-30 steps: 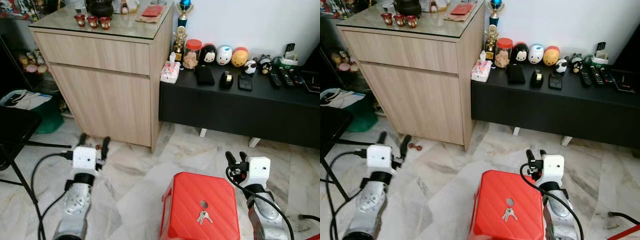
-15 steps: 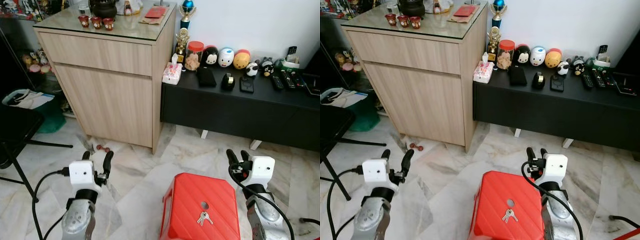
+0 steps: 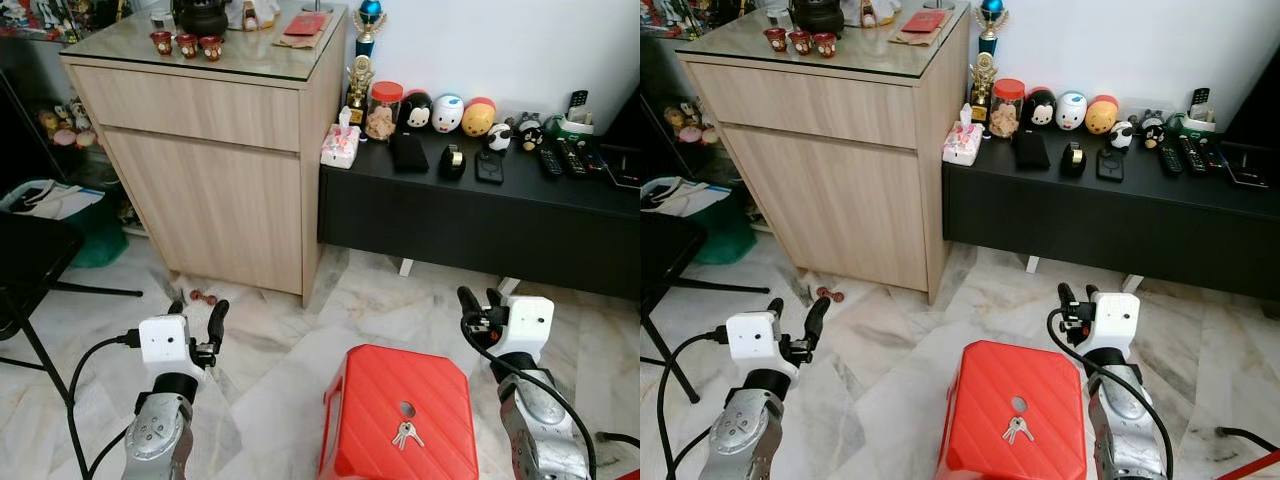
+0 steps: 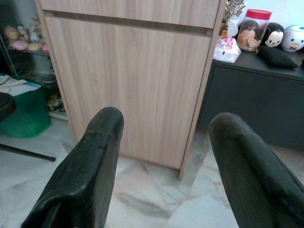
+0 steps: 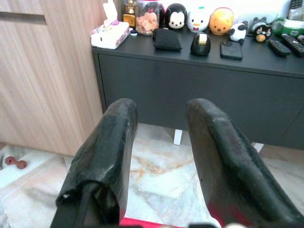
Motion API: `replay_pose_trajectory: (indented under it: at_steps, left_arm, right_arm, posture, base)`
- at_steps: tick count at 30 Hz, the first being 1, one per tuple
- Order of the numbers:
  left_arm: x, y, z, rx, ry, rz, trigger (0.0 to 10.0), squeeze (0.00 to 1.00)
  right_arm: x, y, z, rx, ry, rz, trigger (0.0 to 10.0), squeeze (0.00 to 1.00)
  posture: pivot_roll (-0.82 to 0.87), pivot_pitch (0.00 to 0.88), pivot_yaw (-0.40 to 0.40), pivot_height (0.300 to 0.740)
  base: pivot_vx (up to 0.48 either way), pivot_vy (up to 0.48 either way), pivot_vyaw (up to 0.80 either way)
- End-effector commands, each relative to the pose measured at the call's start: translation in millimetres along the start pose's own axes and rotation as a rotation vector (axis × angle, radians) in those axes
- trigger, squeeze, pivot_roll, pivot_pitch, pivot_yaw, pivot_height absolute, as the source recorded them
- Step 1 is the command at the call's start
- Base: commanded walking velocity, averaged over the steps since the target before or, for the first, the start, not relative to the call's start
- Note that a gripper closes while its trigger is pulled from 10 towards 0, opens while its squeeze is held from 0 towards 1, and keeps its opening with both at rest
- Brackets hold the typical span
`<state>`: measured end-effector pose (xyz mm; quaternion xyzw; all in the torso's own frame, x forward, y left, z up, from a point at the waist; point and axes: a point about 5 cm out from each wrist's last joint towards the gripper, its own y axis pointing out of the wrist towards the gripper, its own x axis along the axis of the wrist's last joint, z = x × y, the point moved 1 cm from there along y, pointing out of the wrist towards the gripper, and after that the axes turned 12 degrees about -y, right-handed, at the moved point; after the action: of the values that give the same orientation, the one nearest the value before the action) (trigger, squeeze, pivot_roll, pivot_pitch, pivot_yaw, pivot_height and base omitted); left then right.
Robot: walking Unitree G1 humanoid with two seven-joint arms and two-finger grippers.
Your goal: Hang keys on a hook
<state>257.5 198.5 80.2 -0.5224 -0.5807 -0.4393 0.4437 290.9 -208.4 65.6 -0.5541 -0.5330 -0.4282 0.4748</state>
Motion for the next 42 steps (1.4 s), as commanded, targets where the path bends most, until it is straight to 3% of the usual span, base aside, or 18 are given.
replay_pose_trajectory:
  at_steps: [1,13,29,42]
  left_arm:
    - [0.0,-1.7,-1.6,0.000,-0.001,0.011,10.0,0.00]
    - [1.1,1.0,-3.8,0.006,-0.010,0.010,10.0,0.00]
    - [2.0,3.1,-5.6,0.003,-0.011,0.013,10.0,0.00]
    - [-4.4,7.9,-8.6,-0.020,-0.027,0.060,10.0,0.00]
  right_arm:
    - [-2.6,1.5,-3.2,0.000,-0.007,0.026,10.0,0.00]
    - [-5.1,0.4,9.9,0.052,-0.004,0.039,10.0,0.00]
    - [-7.8,0.1,12.3,0.081,0.005,0.055,10.0,0.00]
    - [-30.6,-0.3,14.5,0.109,-0.044,0.193,10.0,0.00]
  posture:
    - [-0.08,0.075,-0.058,0.699]
    - [-0.08,0.093,-0.064,0.619]
    - [-0.08,0.097,-0.062,0.619]
    - [-0.08,0.088,-0.068,0.619]
  base:
    - [0.000,0.000,0.00]
    - [0.000,0.000,0.00]
    - [0.000,0.000,0.00]
    - [0.000,0.000,0.00]
